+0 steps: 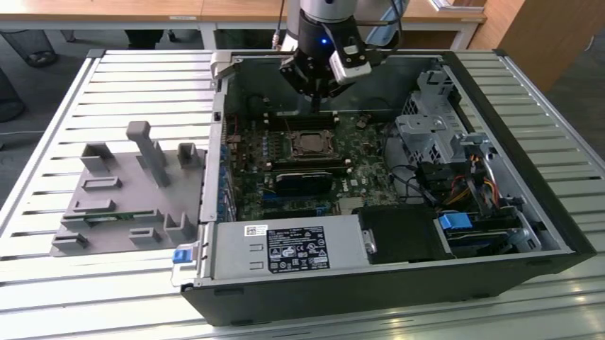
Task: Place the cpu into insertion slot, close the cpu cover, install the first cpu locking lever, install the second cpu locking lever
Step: 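Install the first cpu locking lever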
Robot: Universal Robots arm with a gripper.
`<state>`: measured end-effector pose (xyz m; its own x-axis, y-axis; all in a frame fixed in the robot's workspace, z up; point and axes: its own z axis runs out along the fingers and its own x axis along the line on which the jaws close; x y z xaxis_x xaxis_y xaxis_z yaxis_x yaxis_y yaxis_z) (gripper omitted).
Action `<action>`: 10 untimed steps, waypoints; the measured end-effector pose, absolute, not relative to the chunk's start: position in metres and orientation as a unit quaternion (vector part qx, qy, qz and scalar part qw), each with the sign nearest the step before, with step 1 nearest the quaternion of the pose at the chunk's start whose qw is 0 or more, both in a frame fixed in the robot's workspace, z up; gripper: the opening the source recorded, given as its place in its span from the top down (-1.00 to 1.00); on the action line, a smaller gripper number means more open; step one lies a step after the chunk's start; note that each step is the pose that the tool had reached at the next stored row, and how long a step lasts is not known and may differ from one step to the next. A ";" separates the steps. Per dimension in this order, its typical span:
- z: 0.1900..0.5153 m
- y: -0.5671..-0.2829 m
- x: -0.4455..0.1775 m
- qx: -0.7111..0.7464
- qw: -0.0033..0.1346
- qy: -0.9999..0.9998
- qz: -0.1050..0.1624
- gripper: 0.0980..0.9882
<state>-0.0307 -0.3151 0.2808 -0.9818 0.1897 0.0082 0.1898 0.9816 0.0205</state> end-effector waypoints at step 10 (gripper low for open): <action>0.280 -0.315 -0.031 -0.031 0.003 -0.999 -0.011 0.98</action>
